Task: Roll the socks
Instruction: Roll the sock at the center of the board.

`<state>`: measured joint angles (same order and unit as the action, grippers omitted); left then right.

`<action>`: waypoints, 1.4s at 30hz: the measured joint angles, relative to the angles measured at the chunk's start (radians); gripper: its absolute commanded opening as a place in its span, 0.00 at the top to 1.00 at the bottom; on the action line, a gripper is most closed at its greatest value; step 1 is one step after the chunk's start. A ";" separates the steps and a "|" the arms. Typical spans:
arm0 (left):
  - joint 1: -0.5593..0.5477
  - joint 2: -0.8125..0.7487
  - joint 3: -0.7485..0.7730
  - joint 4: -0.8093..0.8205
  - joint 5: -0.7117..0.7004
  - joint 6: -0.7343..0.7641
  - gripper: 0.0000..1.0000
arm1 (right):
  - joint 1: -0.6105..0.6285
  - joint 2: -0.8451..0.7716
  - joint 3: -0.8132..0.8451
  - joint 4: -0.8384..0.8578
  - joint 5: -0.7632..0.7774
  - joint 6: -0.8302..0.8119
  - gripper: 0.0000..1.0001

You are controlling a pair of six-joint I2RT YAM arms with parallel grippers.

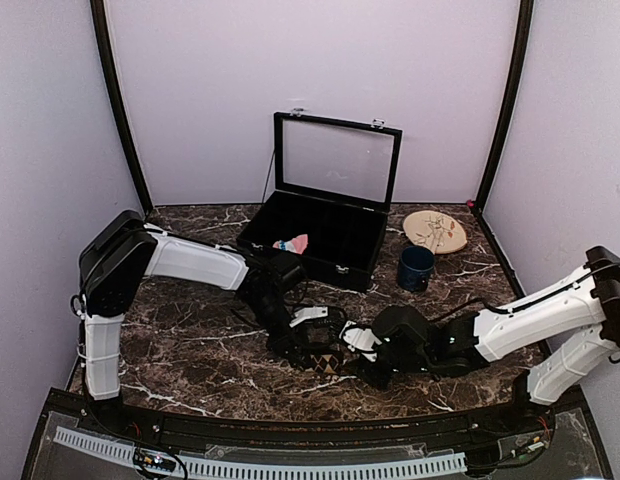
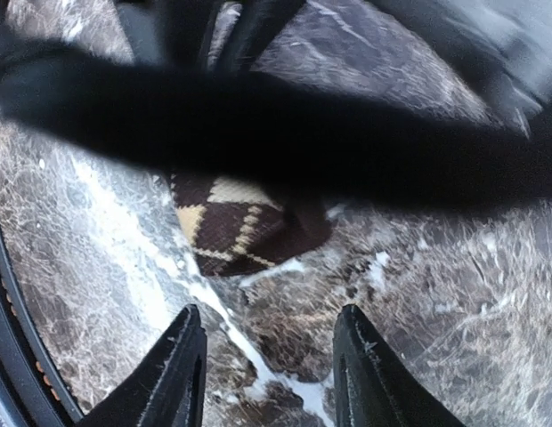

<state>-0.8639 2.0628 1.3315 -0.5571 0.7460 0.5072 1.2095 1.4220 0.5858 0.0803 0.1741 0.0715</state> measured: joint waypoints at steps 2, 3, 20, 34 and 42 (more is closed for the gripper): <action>0.003 0.007 0.008 -0.010 0.011 0.000 0.97 | 0.020 0.038 0.029 -0.006 0.013 -0.022 0.51; 0.004 0.011 0.012 -0.016 0.018 0.000 0.97 | 0.029 0.056 0.044 -0.008 0.018 -0.032 0.51; 0.017 0.050 0.043 -0.079 0.087 0.001 0.97 | 0.075 0.247 0.212 -0.047 0.035 -0.161 0.46; 0.020 0.064 0.050 -0.103 0.116 0.001 0.96 | 0.077 0.303 0.238 -0.055 0.047 -0.214 0.59; 0.021 0.069 0.055 -0.111 0.122 0.001 0.95 | 0.079 0.314 0.246 -0.071 0.033 -0.235 0.84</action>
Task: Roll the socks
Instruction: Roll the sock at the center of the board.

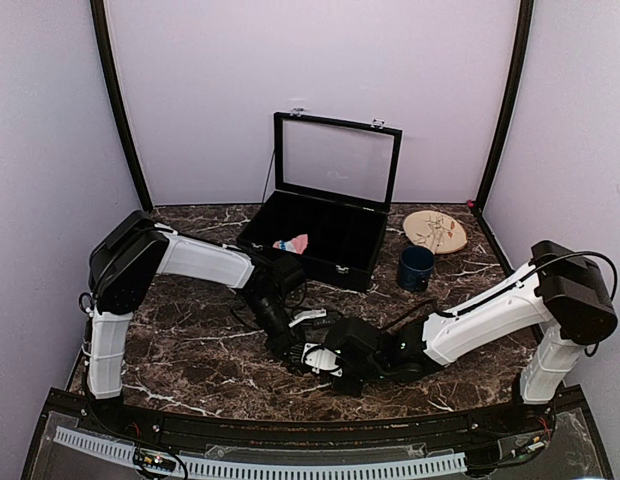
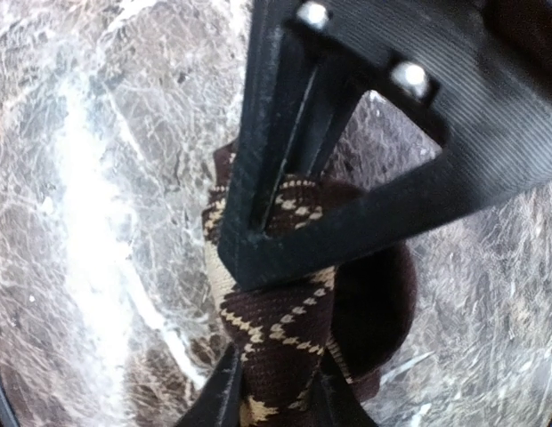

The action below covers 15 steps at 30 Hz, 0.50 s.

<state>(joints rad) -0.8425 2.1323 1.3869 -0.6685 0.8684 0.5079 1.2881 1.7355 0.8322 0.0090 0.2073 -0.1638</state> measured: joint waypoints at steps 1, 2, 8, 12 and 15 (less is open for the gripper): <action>0.000 0.001 0.000 0.000 0.003 0.000 0.94 | 0.000 0.000 0.001 -0.002 -0.002 0.002 0.88; 0.002 0.002 0.000 0.000 0.003 0.000 0.93 | 0.001 0.000 0.001 -0.003 -0.002 -0.001 0.91; 0.010 0.007 0.006 -0.010 0.004 -0.018 0.77 | 0.000 0.005 0.013 -0.021 -0.018 0.007 1.00; 0.022 0.007 0.006 -0.015 0.002 -0.034 0.64 | -0.013 0.014 0.025 -0.025 -0.041 0.020 1.00; 0.036 0.005 0.003 -0.014 0.020 -0.050 0.60 | -0.031 0.015 0.026 -0.022 -0.074 0.034 1.00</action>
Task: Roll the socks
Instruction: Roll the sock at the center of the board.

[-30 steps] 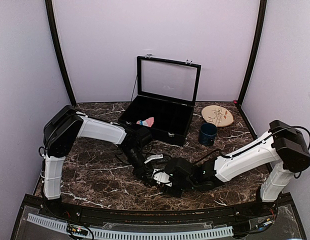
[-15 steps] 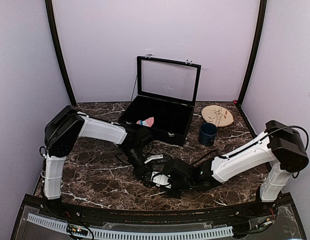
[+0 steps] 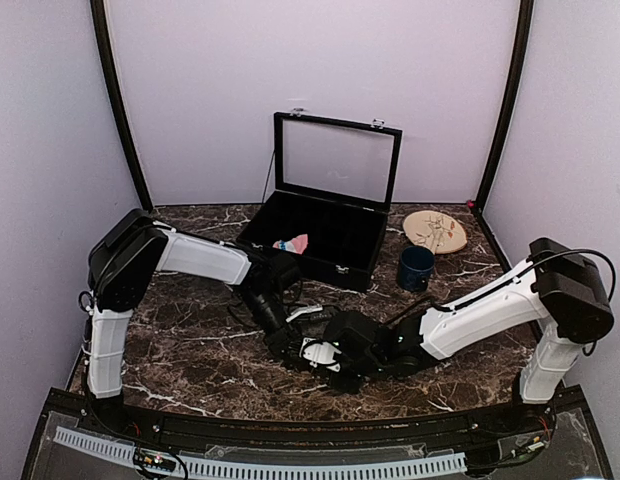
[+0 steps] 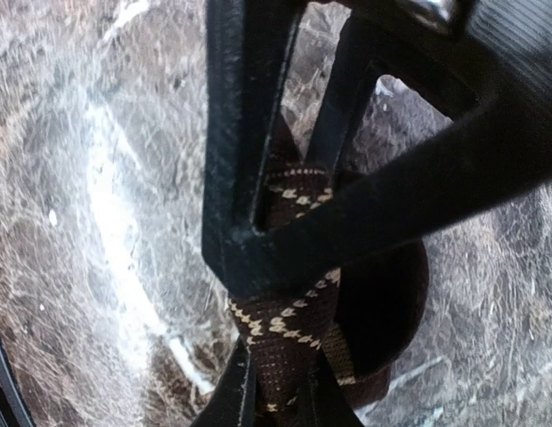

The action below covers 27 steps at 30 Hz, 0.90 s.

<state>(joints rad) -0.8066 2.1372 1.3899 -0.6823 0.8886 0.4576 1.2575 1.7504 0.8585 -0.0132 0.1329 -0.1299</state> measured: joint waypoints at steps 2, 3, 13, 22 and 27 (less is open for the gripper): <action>0.011 -0.004 -0.007 0.004 0.010 -0.011 0.59 | -0.018 0.000 0.000 0.007 -0.028 0.012 1.00; 0.014 -0.006 -0.011 0.006 0.011 -0.014 0.59 | -0.026 0.000 0.000 0.009 -0.041 0.016 1.00; 0.042 -0.089 -0.115 0.103 -0.042 -0.051 0.58 | -0.095 0.008 0.001 0.027 -0.184 0.061 1.00; 0.051 -0.215 -0.231 0.255 -0.198 -0.094 0.58 | -0.158 0.031 0.024 0.022 -0.320 0.099 1.00; 0.051 -0.312 -0.325 0.380 -0.288 -0.115 0.58 | -0.186 0.048 0.047 -0.002 -0.393 0.106 1.00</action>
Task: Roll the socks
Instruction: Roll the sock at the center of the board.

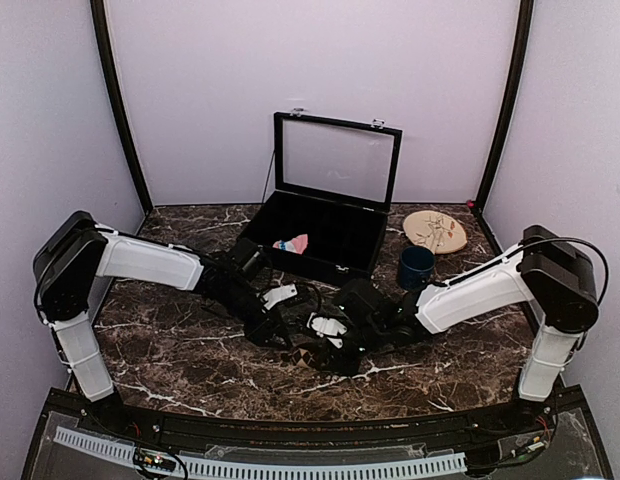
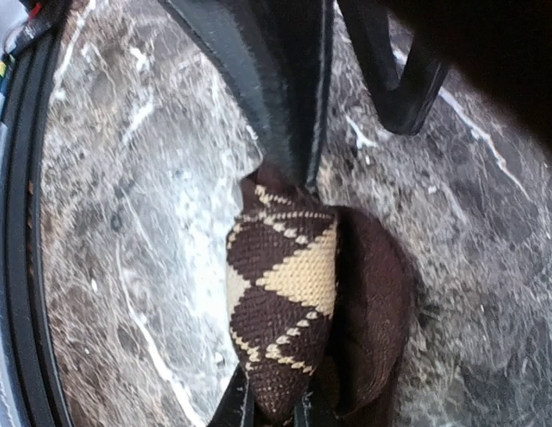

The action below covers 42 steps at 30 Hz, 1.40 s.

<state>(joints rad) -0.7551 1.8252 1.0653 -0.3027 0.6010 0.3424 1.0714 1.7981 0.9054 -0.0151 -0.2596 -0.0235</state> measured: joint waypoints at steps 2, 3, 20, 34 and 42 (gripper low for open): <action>0.000 -0.035 -0.034 0.042 -0.028 -0.008 0.58 | -0.011 0.009 0.011 -0.007 -0.031 0.002 1.00; 0.001 -0.050 -0.051 0.066 -0.044 -0.012 0.58 | -0.017 0.014 0.017 -0.012 -0.050 0.003 1.00; -0.152 -0.238 -0.262 0.362 -0.275 0.037 0.55 | -0.121 0.122 0.143 -0.152 -0.351 0.051 1.00; -0.237 -0.275 -0.298 0.383 -0.360 0.120 0.54 | -0.156 0.159 0.164 -0.210 -0.501 0.097 1.00; -0.305 -0.270 -0.295 0.370 -0.385 0.159 0.53 | -0.165 0.184 0.181 -0.235 -0.558 0.116 1.00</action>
<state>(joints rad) -1.0599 1.5555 0.7700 0.0677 0.2161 0.5018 0.9066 1.9823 1.0866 -0.2497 -0.8173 0.0925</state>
